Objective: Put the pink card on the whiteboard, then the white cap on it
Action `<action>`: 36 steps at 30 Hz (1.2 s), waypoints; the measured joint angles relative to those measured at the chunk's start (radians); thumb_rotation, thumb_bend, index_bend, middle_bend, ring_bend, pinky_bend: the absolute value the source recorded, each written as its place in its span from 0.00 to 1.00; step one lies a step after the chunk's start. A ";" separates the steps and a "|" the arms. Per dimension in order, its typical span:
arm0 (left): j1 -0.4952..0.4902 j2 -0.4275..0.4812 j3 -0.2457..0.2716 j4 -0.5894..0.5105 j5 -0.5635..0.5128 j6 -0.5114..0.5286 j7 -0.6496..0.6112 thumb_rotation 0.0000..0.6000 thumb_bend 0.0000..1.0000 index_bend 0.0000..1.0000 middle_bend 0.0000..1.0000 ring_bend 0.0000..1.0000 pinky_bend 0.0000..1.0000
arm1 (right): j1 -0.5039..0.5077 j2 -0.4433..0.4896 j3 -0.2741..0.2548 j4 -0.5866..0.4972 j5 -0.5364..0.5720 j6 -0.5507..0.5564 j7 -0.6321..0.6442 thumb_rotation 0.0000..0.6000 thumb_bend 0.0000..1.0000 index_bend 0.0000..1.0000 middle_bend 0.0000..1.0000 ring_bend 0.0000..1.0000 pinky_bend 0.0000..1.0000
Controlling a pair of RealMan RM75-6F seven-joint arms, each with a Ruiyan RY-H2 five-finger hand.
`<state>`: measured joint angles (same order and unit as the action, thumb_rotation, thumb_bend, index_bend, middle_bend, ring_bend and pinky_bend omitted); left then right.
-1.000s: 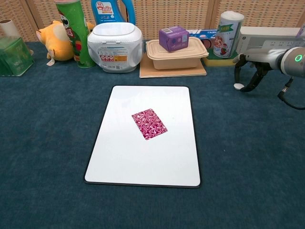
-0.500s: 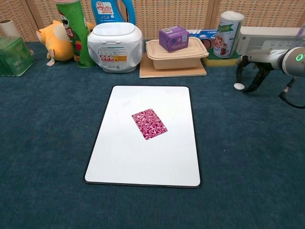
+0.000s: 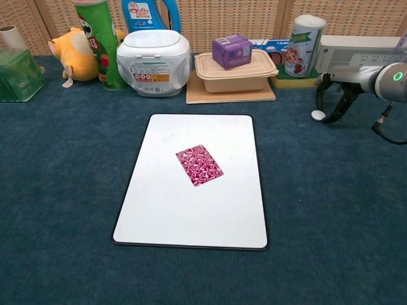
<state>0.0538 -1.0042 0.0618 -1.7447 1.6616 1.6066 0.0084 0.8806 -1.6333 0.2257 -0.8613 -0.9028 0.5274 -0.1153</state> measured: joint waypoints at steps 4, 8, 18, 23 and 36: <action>-0.001 0.000 0.000 -0.001 -0.001 -0.002 0.001 1.00 0.01 0.00 0.00 0.00 0.02 | -0.003 0.013 0.001 -0.029 -0.011 0.007 0.004 1.00 0.35 0.54 0.05 0.00 0.12; -0.001 0.001 0.000 -0.001 0.000 -0.001 -0.002 1.00 0.01 0.00 0.00 0.00 0.02 | -0.006 0.037 0.002 -0.080 -0.019 0.016 0.006 1.00 0.35 0.54 0.05 0.00 0.12; -0.007 0.006 -0.001 0.002 -0.010 -0.015 -0.016 1.00 0.01 0.00 0.00 0.00 0.02 | -0.014 0.127 0.005 -0.321 -0.038 0.064 -0.011 1.00 0.36 0.54 0.06 0.00 0.12; -0.010 0.013 -0.002 0.002 -0.014 -0.018 -0.031 1.00 0.01 0.00 0.00 0.00 0.02 | 0.000 0.154 -0.002 -0.507 -0.035 0.105 -0.071 1.00 0.36 0.54 0.06 0.00 0.12; -0.015 0.024 -0.001 0.012 -0.014 -0.025 -0.064 1.00 0.01 0.00 0.00 0.00 0.02 | 0.131 0.060 -0.030 -0.679 0.227 0.252 -0.336 1.00 0.37 0.54 0.06 0.00 0.12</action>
<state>0.0384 -0.9803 0.0612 -1.7323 1.6473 1.5813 -0.0553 1.0113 -1.5732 0.1959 -1.5402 -0.6754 0.7789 -0.4508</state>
